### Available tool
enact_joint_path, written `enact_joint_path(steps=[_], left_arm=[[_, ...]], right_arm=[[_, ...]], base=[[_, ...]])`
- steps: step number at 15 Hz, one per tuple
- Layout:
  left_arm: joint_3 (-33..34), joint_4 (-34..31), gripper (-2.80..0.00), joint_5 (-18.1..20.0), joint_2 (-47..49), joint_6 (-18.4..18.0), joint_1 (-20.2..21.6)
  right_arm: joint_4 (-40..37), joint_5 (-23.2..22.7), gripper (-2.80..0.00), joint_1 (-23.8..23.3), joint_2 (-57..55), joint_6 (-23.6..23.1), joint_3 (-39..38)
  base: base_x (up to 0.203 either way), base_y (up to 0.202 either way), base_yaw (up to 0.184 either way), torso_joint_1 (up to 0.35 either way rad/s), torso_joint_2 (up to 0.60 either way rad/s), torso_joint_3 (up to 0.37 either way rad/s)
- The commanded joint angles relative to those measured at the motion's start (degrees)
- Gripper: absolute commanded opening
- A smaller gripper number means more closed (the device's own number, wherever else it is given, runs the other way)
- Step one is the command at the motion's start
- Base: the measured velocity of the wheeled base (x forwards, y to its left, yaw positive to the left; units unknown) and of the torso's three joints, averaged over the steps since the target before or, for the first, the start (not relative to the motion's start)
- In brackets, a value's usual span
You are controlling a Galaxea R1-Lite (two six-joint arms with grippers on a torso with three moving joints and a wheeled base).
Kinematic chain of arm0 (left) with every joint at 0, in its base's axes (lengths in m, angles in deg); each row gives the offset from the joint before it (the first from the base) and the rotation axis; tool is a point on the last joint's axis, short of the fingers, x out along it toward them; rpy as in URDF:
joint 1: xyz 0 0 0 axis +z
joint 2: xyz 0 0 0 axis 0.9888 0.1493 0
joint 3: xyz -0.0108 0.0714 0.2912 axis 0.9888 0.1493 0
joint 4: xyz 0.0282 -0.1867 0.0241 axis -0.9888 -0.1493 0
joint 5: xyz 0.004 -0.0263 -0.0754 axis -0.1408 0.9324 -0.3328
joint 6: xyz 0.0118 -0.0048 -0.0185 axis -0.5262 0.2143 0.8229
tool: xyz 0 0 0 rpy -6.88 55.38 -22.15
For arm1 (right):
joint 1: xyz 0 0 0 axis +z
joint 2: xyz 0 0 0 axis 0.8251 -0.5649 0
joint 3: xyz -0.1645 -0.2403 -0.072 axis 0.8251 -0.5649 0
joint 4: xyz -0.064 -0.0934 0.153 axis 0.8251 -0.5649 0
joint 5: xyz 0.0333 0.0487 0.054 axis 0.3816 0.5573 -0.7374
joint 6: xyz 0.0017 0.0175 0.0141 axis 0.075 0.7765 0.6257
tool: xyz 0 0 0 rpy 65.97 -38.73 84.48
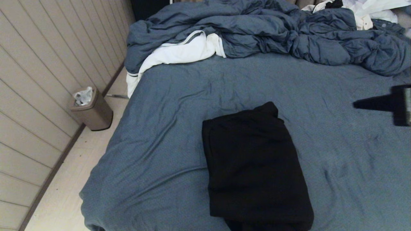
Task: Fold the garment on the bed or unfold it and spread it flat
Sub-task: Unfold the black sweatshirt
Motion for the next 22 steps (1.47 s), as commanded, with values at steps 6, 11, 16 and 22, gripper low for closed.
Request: enact_joint_path(steps=[6, 11, 16, 22], left_arm=[[0.05, 0.05, -2.8, 0.0, 0.07, 0.0, 0.04], [0.03, 0.05, -2.8, 0.0, 0.07, 0.0, 0.04], [0.05, 0.05, -2.8, 0.0, 0.07, 0.5, 0.04], [0.04, -0.04, -2.8, -0.18, 0.07, 0.69, 0.04]], right_arm=[[-14.01, 16.98, -2.8, 24.32, -29.47, 4.34, 22.75], [-20.22, 22.77, -2.8, 29.55, -39.12, 5.68, 29.73], [-20.02, 25.34, -2.8, 33.13, -44.91, 7.71, 29.69], [-19.75, 26.78, -2.8, 33.72, -46.65, 8.5, 29.78]], base=[[0.0, 0.0, 0.0, 0.0, 0.0, 0.0], [0.0, 0.0, 0.0, 0.0, 0.0, 0.0], [0.0, 0.0, 0.0, 0.0, 0.0, 0.0], [0.0, 0.0, 0.0, 0.0, 0.0, 0.0]])
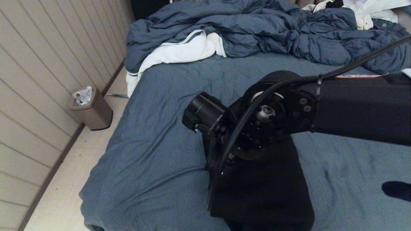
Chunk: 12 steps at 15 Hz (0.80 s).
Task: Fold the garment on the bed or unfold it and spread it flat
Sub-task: Unfold the black sweatshirt
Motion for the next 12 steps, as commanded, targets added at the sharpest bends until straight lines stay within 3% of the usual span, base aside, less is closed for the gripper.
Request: enact_joint_path(steps=[1, 7, 8, 12], left_arm=[[0.02, 0.06, -2.8, -0.01, 0.07, 0.02, 0.04], [0.02, 0.06, -2.8, -0.01, 0.07, 0.2, 0.04], [0.02, 0.06, -2.8, -0.01, 0.07, 0.28, 0.04], [0.02, 0.06, -2.8, -0.01, 0.07, 0.28, 0.04]], right_arm=[[-0.24, 1.36, -2.8, 0.42, -0.99, 0.18, 0.06], [3.52, 3.67, -2.8, 1.79, -3.09, 0.28, 0.11], [3.46, 5.02, 0.0, 2.06, -3.17, 0.33, 0.03], [5.37, 5.48, 0.0, 2.49, -3.27, -0.68, 0.24]], base=[[0.0, 0.0, 0.0, 0.0, 0.0, 0.0], [0.0, 0.0, 0.0, 0.0, 0.0, 0.0], [0.0, 0.0, 0.0, 0.0, 0.0, 0.0], [0.0, 0.0, 0.0, 0.0, 0.0, 0.0]])
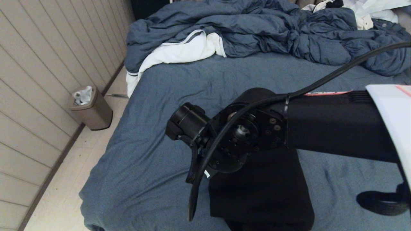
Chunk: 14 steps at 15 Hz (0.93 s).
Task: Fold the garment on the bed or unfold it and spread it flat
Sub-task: Unfold the black sweatshirt
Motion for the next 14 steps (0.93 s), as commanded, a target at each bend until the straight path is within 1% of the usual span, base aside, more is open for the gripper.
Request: enact_joint_path(steps=[1, 5, 8, 14], left_arm=[[0.0, 0.05, -2.8, 0.01, 0.07, -0.01, -0.01], [0.0, 0.13, -2.8, 0.01, 0.07, 0.07, -0.01], [0.0, 0.13, -2.8, 0.04, 0.09, 0.07, -0.01], [0.0, 0.13, -2.8, 0.1, 0.07, 0.16, -0.01]], right_arm=[[-0.39, 0.12, 0.0, 0.08, -0.15, -0.05, -0.22], [0.19, 0.44, 0.0, 0.12, -3.72, 0.17, -0.13], [0.32, 2.1, 0.0, 0.0, -6.58, 0.63, -0.2], [-0.05, 3.55, 0.0, -1.59, -7.72, 0.39, -0.3]], base=[[0.0, 0.0, 0.0, 0.0, 0.0, 0.0], [0.0, 0.0, 0.0, 0.0, 0.0, 0.0], [0.0, 0.0, 0.0, 0.0, 0.0, 0.0], [0.0, 0.0, 0.0, 0.0, 0.0, 0.0]])
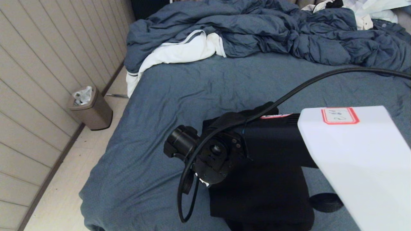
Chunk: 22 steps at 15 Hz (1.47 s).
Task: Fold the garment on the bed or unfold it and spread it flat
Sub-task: Unfold the black sweatshirt
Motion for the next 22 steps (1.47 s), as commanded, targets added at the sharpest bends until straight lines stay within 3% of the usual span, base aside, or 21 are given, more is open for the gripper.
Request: enact_joint_path(steps=[1, 2, 3, 13, 17, 22], left_arm=[[0.0, 0.0, -2.8, -0.01, 0.08, -0.01, 0.04], [-0.03, 0.0, -2.8, 0.08, 0.09, -0.02, 0.04], [-0.18, 0.0, -2.8, 0.17, 0.07, -0.02, 0.04], [-0.18, 0.0, -2.8, 0.17, 0.07, 0.16, 0.04], [-0.18, 0.0, -2.8, 0.17, 0.07, 0.16, 0.04], [-0.18, 0.0, -2.8, 0.17, 0.07, 0.16, 0.04]], right_arm=[[0.07, 0.18, 0.0, -0.69, -0.8, 0.02, 0.03], [0.17, 0.18, 0.0, -1.03, -1.14, -0.02, 0.04], [0.09, 0.16, -2.8, -1.12, -1.37, 0.02, 0.04], [-0.52, 0.23, -2.8, -1.83, 3.75, 0.95, -0.7], [-0.54, 0.18, -2.8, -6.24, 9.95, 0.92, -3.0], [-0.55, -0.2, -2.8, -16.95, 19.15, -0.97, -5.33]], base=[[0.0, 0.0, 0.0, 0.0, 0.0, 0.0], [0.0, 0.0, 0.0, 0.0, 0.0, 0.0], [0.0, 0.0, 0.0, 0.0, 0.0, 0.0], [0.0, 0.0, 0.0, 0.0, 0.0, 0.0], [0.0, 0.0, 0.0, 0.0, 0.0, 0.0], [0.0, 0.0, 0.0, 0.0, 0.0, 0.0]])
